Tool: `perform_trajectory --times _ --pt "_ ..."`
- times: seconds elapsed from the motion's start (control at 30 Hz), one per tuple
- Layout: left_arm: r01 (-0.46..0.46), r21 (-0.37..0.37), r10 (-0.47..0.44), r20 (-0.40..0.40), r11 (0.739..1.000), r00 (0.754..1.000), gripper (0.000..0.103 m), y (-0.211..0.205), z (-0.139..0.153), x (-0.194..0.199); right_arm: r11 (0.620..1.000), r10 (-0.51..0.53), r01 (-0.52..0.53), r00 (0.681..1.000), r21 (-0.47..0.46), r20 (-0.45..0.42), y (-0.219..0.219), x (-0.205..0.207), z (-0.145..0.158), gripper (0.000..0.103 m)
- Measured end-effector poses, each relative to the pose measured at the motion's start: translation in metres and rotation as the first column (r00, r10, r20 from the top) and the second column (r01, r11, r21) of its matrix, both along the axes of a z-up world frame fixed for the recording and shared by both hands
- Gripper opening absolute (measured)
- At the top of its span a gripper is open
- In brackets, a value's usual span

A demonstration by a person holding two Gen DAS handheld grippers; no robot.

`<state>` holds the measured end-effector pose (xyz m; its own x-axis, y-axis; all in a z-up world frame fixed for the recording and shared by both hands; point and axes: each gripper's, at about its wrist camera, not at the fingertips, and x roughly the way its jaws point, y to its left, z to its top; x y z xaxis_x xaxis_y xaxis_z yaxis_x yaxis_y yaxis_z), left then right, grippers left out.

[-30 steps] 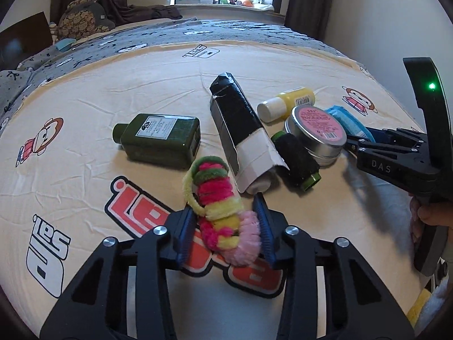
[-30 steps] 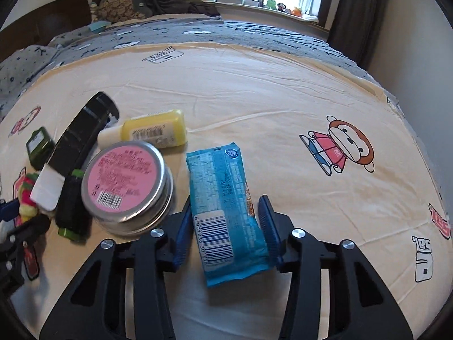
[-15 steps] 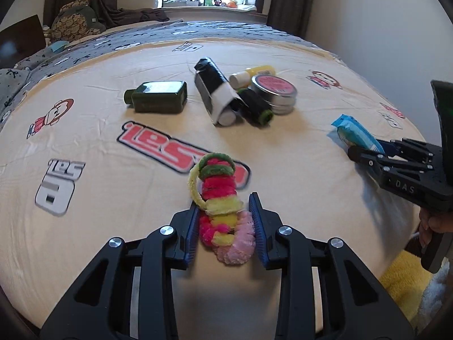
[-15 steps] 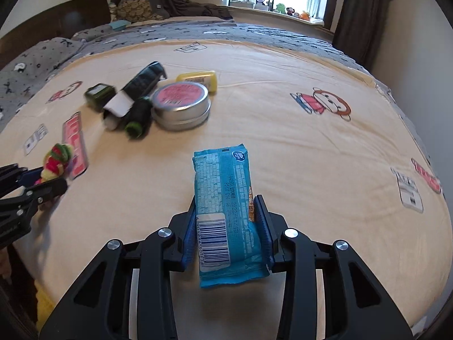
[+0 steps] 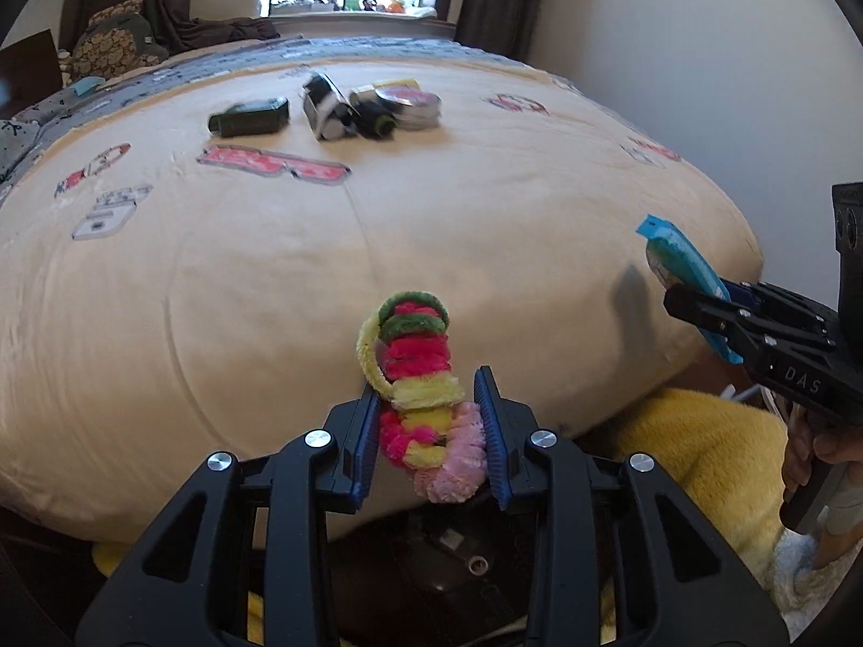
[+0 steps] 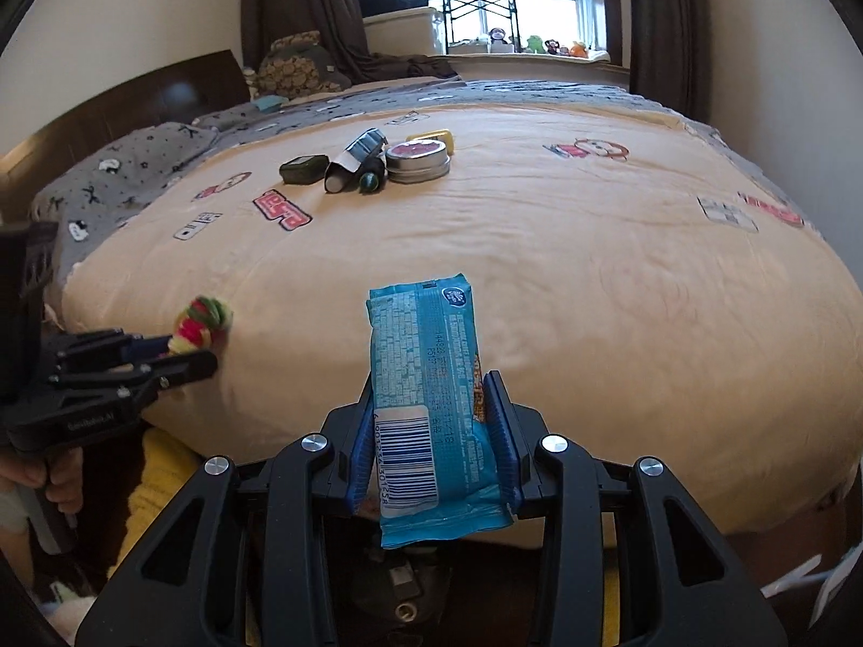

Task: Collect trash
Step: 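Lower the packet and hair ties into the clear bin and open both tools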

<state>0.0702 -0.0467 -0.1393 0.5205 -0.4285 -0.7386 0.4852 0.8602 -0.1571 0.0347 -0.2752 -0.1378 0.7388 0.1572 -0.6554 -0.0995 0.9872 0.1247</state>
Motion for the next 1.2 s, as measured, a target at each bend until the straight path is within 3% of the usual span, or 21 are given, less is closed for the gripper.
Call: perform_trajectory --times 0.2,0.33,0.73,0.93,1.2 --pt "0.069 0.03 -0.067 -0.062 0.997 0.996 0.032 -0.01 -0.026 -0.031 0.999 0.015 -0.017 0.998 -0.04 -0.066 0.012 -0.029 -0.028 0.038" --pt "0.094 0.041 -0.087 -0.138 0.995 0.987 0.032 -0.016 -0.053 -0.04 0.999 0.032 -0.035 0.989 -0.015 -0.143 0.02 -0.036 -0.055 0.038" --pt "0.127 0.121 -0.084 -0.31 0.985 0.947 0.032 -0.023 -0.132 -0.045 1.0 0.016 -0.005 0.931 0.03 -0.365 0.028 -0.018 -0.136 0.038" --pt "0.157 0.132 -0.095 -0.388 0.979 0.917 0.032 -0.028 -0.158 -0.045 0.999 0.044 -0.031 0.901 0.036 -0.432 0.036 -0.017 -0.155 0.038" --pt "0.144 0.119 -0.078 -0.442 0.982 0.894 0.036 -0.023 -0.17 -0.041 0.998 0.046 -0.017 0.877 0.067 -0.478 0.036 -0.013 -0.163 0.041"
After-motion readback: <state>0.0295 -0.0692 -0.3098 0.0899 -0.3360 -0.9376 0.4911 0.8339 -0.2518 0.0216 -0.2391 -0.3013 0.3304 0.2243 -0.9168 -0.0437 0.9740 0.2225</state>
